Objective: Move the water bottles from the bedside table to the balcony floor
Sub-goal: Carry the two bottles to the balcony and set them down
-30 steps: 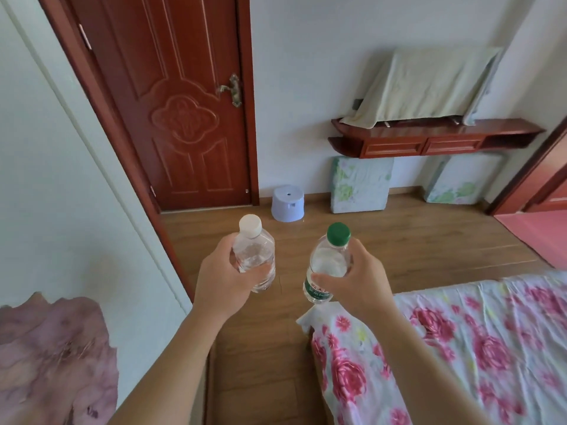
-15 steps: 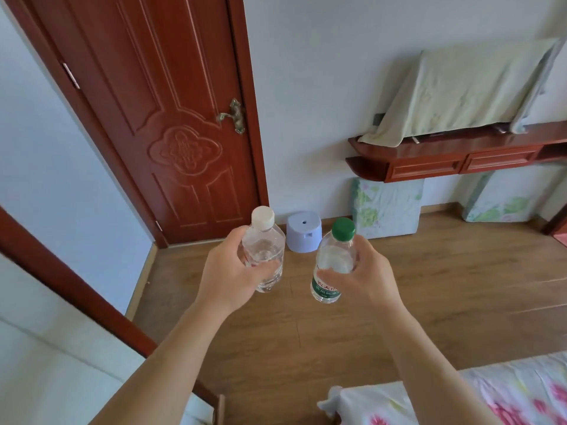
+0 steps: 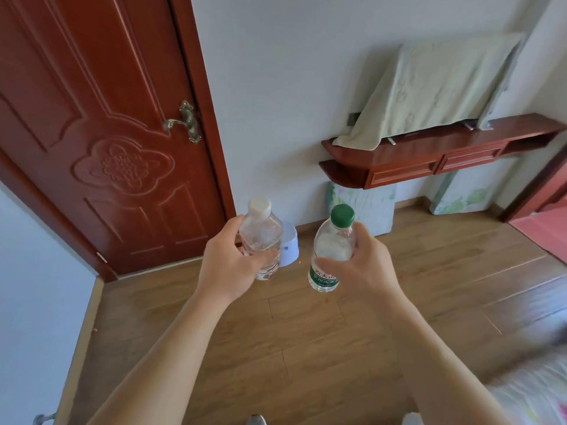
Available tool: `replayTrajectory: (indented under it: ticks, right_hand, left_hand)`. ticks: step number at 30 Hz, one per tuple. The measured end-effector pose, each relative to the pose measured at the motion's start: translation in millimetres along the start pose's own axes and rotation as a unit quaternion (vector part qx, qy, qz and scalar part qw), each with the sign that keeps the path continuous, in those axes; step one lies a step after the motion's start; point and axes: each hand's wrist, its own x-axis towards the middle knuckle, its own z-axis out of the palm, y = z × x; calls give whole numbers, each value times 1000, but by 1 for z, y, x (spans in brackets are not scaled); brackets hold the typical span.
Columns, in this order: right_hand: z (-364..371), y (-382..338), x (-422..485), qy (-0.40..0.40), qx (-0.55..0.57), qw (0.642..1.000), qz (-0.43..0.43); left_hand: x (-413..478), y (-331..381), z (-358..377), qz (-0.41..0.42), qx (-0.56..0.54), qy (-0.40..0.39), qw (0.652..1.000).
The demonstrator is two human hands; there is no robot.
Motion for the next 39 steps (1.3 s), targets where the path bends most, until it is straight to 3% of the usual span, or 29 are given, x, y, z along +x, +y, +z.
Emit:
replayTrajectory:
  ticks: [7,18,39]
  right_hand:
    - [-11,11,62,120,-9,990,77]
    - [-108,100,132,269,-33,949,159]
    - [-308,252,286,398,-109,882,228]
  left_hand:
    - [124,-7,48,58,-6,-89,994]
    - [232,48,229,164,-41,-225,960]
    - [389,166,554,226,-120,-406,877]
